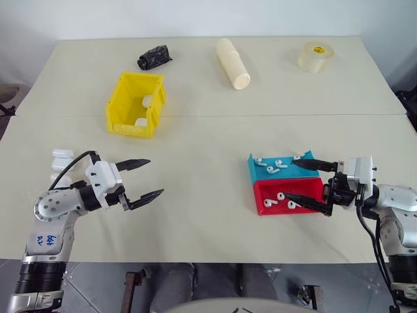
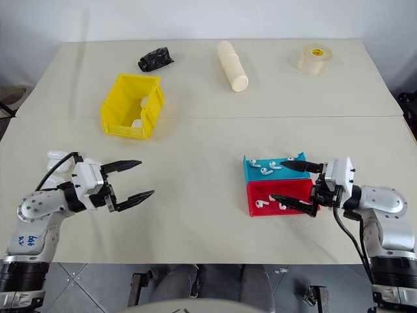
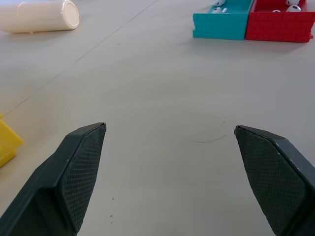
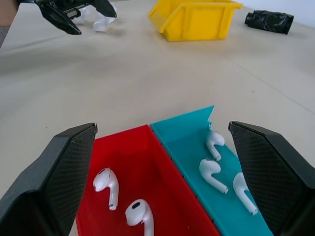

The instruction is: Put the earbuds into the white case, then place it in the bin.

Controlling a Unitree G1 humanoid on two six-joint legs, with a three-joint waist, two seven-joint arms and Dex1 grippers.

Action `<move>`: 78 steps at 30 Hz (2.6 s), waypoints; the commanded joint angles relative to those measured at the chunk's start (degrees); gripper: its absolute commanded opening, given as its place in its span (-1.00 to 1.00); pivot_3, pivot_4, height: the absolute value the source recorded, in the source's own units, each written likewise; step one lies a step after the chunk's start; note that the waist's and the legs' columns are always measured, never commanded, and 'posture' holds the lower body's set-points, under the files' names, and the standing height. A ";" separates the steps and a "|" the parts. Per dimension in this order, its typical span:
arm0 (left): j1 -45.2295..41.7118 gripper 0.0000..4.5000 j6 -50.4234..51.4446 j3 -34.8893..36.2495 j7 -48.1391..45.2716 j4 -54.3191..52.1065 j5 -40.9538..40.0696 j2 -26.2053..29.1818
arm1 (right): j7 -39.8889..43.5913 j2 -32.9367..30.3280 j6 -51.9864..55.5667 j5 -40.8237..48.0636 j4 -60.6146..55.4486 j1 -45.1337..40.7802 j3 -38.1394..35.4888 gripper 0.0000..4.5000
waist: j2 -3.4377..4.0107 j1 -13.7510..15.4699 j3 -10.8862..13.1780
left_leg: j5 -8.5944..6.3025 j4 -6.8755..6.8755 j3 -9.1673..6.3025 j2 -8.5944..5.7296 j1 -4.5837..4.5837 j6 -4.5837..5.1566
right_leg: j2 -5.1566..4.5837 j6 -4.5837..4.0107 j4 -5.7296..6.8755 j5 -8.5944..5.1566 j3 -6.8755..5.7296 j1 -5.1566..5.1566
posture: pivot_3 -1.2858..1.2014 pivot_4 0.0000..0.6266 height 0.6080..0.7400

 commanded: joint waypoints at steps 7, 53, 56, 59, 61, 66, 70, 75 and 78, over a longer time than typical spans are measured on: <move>8.76 0.98 8.13 12.60 16.85 -11.75 -2.99 -3.86 | -1.01 4.50 0.92 1.74 -6.09 -2.51 3.52 1.00 | -0.02 -0.24 0.01 | -0.09 0.00 0.13 0.16 0.00 -0.04 | 0.14 0.00 0.01 0.00 0.13 -0.06 | 0.03 -0.52 1.00; -19.01 0.98 59.86 -9.08 15.73 9.42 1.19 27.88 | -5.60 9.02 2.74 1.35 -15.96 1.62 9.12 1.00 | -0.12 0.00 0.02 | -0.51 0.11 0.60 0.63 -0.11 -0.22 | 0.73 -0.15 0.43 -0.07 0.63 -0.65 | 0.03 -0.52 1.00; -22.63 0.98 57.67 -11.77 13.67 13.32 3.16 26.76 | -5.84 9.05 2.70 1.33 -16.46 2.09 9.06 1.00 | -0.13 0.02 0.03 | -0.51 0.14 0.62 0.61 -0.12 -0.21 | 0.74 -0.14 0.45 -0.07 0.64 -0.66 | 0.03 -0.52 1.00; -25.59 0.98 55.88 -14.43 11.79 16.67 5.32 25.38 | -5.99 9.01 2.48 1.21 -16.54 2.32 8.97 1.00 | -0.13 -0.01 0.03 | -0.51 0.16 0.63 0.60 -0.12 -0.21 | 0.74 -0.14 0.46 -0.07 0.65 -0.66 | 0.03 -0.52 1.00; -26.75 0.98 55.26 -15.67 10.66 18.26 6.59 24.72 | -6.16 9.00 2.31 1.13 -16.64 2.47 8.84 1.00 | -0.13 -0.04 0.03 | -0.51 0.18 0.66 0.56 -0.12 -0.21 | 0.74 -0.14 0.47 -0.07 0.65 -0.67 | 0.03 -0.52 1.00; -27.30 0.79 56.09 -17.20 8.19 19.09 8.41 24.57 | -6.39 8.95 1.96 1.15 -16.87 2.95 8.63 1.00 | -0.13 -0.06 0.03 | -0.51 0.25 0.67 0.57 -0.12 -0.21 | 0.74 -0.14 0.50 -0.07 0.68 -0.68 | 0.03 -0.52 1.00; -25.86 0.30 57.46 -17.31 7.32 18.17 9.12 25.48 | -6.50 9.10 1.29 1.00 -16.61 3.35 8.69 1.00 | -0.13 -0.19 0.02 | -0.51 0.28 0.69 0.58 -0.11 -0.21 | 0.74 -0.14 0.51 -0.07 0.71 -0.69 | 0.03 -0.52 1.00; -24.42 0.29 58.62 -16.11 7.27 16.54 9.08 25.78 | -6.62 9.46 0.71 0.75 -16.23 3.67 8.94 1.00 | -0.12 -0.38 0.02 | -0.51 0.28 0.78 0.61 -0.09 -0.21 | 0.75 -0.14 0.56 -0.07 0.78 -0.72 | 0.03 -0.52 1.00; -23.61 0.29 58.87 -15.06 7.28 15.87 8.85 25.75 | -6.60 9.55 0.51 0.74 -16.05 3.85 9.13 1.00 | -0.12 -0.40 0.02 | -0.51 0.27 0.80 0.63 -0.09 -0.21 | 0.77 -0.14 0.56 -0.07 0.81 -0.73 | 0.03 -0.52 1.00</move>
